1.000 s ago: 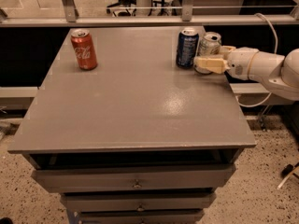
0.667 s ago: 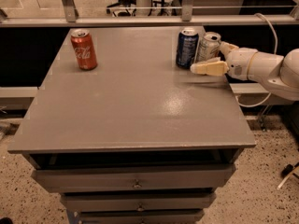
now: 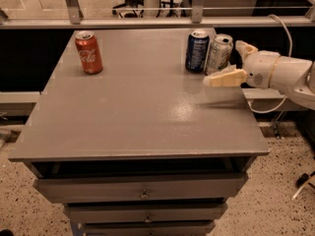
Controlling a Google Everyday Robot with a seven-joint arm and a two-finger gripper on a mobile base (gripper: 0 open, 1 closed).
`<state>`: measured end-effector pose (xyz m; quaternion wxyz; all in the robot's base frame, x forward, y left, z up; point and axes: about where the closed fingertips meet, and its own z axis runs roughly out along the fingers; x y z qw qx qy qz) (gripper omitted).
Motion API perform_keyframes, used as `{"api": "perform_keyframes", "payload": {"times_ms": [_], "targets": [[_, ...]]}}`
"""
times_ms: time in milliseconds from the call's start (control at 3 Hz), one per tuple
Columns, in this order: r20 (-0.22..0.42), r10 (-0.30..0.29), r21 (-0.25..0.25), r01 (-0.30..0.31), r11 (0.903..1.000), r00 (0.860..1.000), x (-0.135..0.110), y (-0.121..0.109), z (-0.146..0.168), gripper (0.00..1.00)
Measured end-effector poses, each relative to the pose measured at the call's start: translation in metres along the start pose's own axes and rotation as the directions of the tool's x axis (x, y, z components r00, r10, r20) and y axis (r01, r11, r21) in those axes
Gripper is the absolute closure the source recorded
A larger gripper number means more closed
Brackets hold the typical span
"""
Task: Move 7up can near pepsi can
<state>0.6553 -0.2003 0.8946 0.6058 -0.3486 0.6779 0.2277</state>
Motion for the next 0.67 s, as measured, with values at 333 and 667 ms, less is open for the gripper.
{"api": "perform_keyframes", "payload": {"times_ms": [333,667], "targets": [[0.000,-0.084,-0.024,0.084,0.9962,0.996,-0.0253,0.0402,-0.0451,0.00],[-0.003,-0.088,-0.017,0.088,0.9960,0.996,-0.0265,0.0401,-0.0508,0.00]]}}
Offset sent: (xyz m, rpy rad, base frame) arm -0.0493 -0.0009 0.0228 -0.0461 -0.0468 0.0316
